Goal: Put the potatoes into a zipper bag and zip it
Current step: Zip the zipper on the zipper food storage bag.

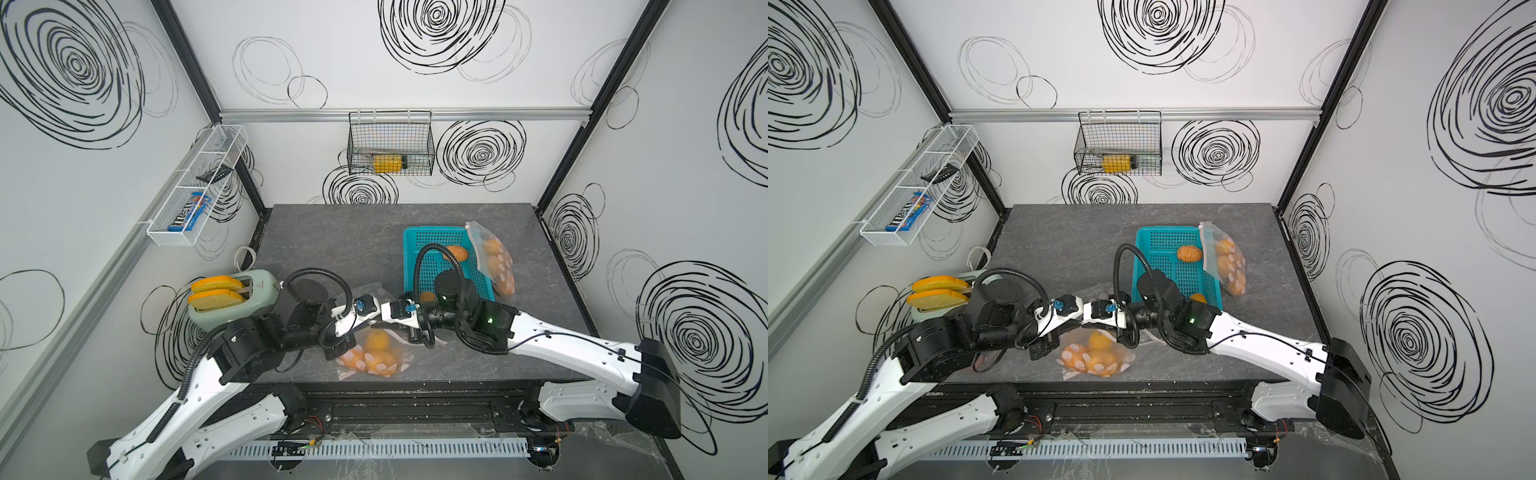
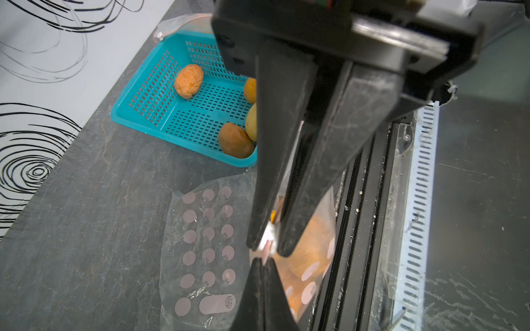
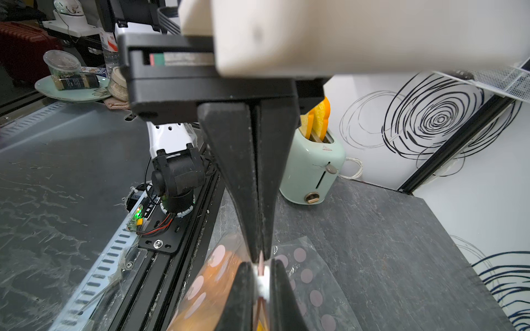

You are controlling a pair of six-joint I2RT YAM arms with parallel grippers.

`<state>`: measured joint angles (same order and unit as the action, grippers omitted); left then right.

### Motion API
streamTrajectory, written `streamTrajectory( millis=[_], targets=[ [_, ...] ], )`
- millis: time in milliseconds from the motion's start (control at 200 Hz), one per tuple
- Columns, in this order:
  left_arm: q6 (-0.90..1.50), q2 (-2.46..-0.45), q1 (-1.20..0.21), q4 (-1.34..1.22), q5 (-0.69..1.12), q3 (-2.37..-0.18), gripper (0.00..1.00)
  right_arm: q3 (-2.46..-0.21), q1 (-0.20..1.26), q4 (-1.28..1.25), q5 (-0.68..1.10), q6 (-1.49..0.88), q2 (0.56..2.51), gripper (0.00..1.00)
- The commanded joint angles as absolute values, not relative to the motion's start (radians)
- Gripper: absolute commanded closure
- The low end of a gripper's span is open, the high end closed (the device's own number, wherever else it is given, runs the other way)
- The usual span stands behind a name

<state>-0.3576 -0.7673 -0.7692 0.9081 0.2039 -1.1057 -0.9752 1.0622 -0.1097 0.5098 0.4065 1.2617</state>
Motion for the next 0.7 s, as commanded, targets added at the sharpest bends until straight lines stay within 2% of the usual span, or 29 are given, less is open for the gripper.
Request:
streamTrajectory(
  millis=[0, 365, 580, 600, 651, 691],
  targets=[
    [-0.327, -0.723, -0.757, 0.786, 0.158, -1.121, 1.0, -1.019, 1.084, -0.059, 0.508, 0.429, 1.238, 1.0],
    [-0.305, -0.669, -0.75, 0.774, 0.089, -1.138, 1.0, -0.991, 1.097, -0.008, 0.457, 0.435, 1.17, 1.0],
    [-0.312, -0.651, -0.752, 0.75, 0.19, -1.084, 1.0, -0.956, 1.095, -0.036, 0.445, 0.427, 1.142, 1.0],
    [-0.313, -0.644, -0.751, 0.739, 0.215, -1.071, 0.98, -0.954, 1.096, -0.039, 0.443, 0.425, 1.141, 1.0],
    [-0.311, -0.628, -0.75, 0.706, 0.278, -1.042, 0.82, -0.954, 1.095, -0.04, 0.449, 0.426, 1.143, 1.0],
    [-0.31, -0.615, -0.75, 0.678, 0.331, -1.019, 0.75, -0.953, 1.095, -0.04, 0.458, 0.427, 1.145, 1.0]
  ],
)
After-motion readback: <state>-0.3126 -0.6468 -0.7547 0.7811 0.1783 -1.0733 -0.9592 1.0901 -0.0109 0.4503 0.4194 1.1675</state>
